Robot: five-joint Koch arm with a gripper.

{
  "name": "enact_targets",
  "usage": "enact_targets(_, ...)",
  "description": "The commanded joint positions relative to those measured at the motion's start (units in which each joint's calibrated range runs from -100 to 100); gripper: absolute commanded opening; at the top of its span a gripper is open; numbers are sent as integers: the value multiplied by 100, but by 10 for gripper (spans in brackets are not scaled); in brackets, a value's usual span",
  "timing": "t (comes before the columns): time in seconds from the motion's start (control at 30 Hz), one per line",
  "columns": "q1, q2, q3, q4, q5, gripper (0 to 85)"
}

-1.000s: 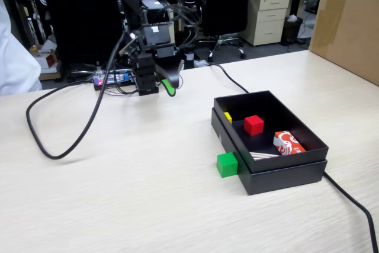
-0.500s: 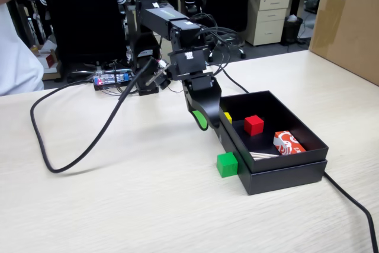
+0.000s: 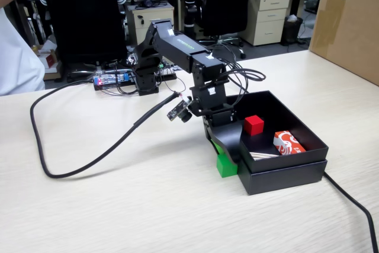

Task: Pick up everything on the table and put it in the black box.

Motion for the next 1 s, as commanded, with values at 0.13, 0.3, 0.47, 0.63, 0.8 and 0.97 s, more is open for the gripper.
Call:
enact_targets(0.13,93,59,493,-94,63,447)
enact_targets(0.3,107,208,602,-275,93,402)
enact_targets(0.47,112,323,611,-336,93,324)
enact_targets(0.63,107,346,656,-362,93,168)
enact_targets(0.8,78,392,756,-362,117,8)
enact_targets(0.97,-29,-710,710,-535,176,8)
